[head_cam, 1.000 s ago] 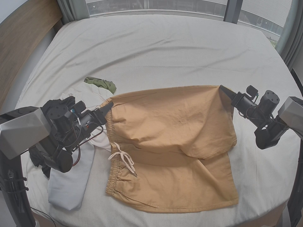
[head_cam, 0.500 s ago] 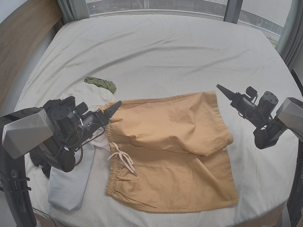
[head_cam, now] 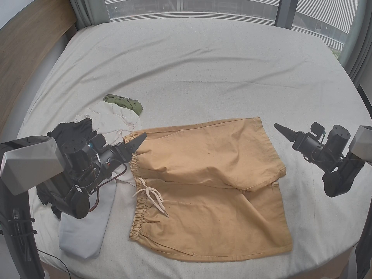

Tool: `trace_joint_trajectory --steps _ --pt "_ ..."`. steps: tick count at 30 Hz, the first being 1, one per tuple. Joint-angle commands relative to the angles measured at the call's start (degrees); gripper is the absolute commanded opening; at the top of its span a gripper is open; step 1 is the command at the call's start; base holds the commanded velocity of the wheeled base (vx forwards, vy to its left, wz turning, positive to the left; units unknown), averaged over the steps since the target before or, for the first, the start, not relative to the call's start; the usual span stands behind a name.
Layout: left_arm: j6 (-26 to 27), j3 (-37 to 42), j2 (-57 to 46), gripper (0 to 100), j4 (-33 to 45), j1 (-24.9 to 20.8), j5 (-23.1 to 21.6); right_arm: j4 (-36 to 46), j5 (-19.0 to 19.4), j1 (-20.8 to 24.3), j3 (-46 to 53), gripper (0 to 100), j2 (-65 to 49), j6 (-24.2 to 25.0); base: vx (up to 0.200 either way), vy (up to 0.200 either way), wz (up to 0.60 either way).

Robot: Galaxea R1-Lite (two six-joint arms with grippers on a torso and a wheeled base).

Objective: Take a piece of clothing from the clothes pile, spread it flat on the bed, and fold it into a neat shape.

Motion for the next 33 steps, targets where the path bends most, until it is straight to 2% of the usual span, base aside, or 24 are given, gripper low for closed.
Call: trace_joint_trajectory --steps 1,6,11,21,24,26,33 --pt "0.24 12.45 -10.03 100 -0.12 0.62 -2.15 -0.06 -0.01 -0.37 10.62 100 -7.37 -7.00 0.000 0.000 0.00" --pt "0.85 19.22 -15.39 100 -0.12 1.23 -5.31 -0.06 0.16 -0.02 14.58 100 -8.42 -9.82 0.000 0.000 0.00" --pt "3.40 21.68 -17.32 100 -0.03 1.76 -8.48 0.03 0.16 -0.02 16.34 100 -7.98 -12.10 0.000 0.000 0.00" --pt "14.47 32.23 -15.39 100 -0.03 1.85 -13.31 0.30 0.42 -1.60 21.43 100 -7.81 -15.97 0.000 0.000 0.00" --pt "14.65 32.32 -15.30 100 -0.03 1.85 -13.40 0.30 0.42 -1.60 21.43 100 -7.81 -16.06 0.000 0.000 0.00" --pt "18.08 33.37 -13.10 100 -0.03 1.93 -13.57 0.30 0.42 -1.69 21.70 100 -4.99 -18.17 0.000 0.000 0.00" --pt "20.54 33.63 -10.29 100 -0.03 1.85 -13.40 0.12 0.42 -2.22 21.70 100 -0.51 -18.61 0.000 0.000 0.00"
